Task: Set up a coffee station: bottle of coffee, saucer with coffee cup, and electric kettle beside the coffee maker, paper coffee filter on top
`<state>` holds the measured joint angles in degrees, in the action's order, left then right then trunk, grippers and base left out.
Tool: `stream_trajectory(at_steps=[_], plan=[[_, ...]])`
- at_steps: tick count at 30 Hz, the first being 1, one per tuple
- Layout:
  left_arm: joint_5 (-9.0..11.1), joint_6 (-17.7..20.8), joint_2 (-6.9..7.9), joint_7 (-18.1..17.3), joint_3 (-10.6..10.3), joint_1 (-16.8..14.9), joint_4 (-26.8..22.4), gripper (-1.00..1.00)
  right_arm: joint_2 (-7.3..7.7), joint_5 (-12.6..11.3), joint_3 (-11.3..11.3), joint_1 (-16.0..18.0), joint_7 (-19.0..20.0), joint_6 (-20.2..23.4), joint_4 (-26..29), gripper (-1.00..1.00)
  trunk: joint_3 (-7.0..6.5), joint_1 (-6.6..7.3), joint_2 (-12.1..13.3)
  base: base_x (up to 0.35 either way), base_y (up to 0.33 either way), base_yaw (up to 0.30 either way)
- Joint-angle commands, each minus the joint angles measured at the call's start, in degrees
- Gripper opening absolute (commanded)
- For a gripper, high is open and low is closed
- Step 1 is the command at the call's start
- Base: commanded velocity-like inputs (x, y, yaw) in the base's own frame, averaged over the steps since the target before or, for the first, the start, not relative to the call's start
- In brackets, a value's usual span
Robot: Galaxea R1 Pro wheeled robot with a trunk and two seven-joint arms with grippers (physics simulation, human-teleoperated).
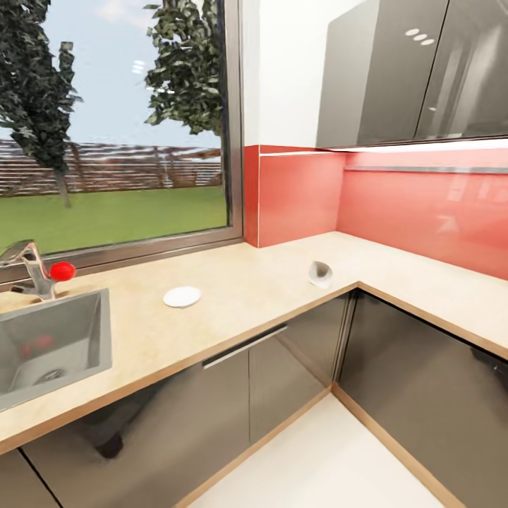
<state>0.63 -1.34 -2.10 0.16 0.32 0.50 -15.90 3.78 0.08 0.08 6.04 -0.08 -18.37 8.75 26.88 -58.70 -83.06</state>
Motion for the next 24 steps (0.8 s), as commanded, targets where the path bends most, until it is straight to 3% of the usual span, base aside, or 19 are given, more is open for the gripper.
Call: stream_trajectory(at_steps=[1,5,8,11,17,18,24], plan=[[0.1,-0.1,-0.01,0.0,0.0,0.0,-0.1,1.0,0.0,0.0,0.0,0.0,0.0,-0.2,0.0,1.0,0.05,-0.03,0.0,0.258,-0.206,0.0],[0.1,-0.1,-0.01,0.0,0.2,0.0,-0.1,1.0,0.0,0.0,0.0,0.1,0.0,-0.6,0.6,1.0,0.05,-0.03,0.0,0.126,-0.103,0.0],[0.1,-1.1,-0.26,-0.2,0.2,0.0,0.0,1.0,0.0,0.0,0.0,0.0,0.0,-2.0,10.9,1.0,0.05,-0.03,0.0,0.007,-0.006,0.0],[0.1,-2.5,-0.35,-0.2,0.2,0.0,0.1,1.0,0.0,0.0,0.0,-0.1,0.0,-2.1,15.4,1.0,0.05,-0.03,0.0,0.002,-0.002,0.0],[0.1,-4.0,-0.43,-0.2,0.3,0.0,0.2,1.0,0.0,-0.1,-0.2,-0.9,0.0,-1.9,30.1,1.0,0.05,-0.03,0.0,0.0,0.0,0.0],[0.1,-4.1,-0.44,-0.2,0.4,0.0,0.2,1.0,0.0,-0.1,-0.2,-1.6,0.0,-1.7,35.0,1.0,0.05,-0.03,0.0,0.0,0.0,0.0],[0.1,-4.3,-0.44,-0.2,0.4,0.0,0.2,1.0,0.0,-0.2,-0.3,-3.4,0.0,2.6,49.6,1.0,0.05,-0.03,0.0,0.0,0.0,0.0]])
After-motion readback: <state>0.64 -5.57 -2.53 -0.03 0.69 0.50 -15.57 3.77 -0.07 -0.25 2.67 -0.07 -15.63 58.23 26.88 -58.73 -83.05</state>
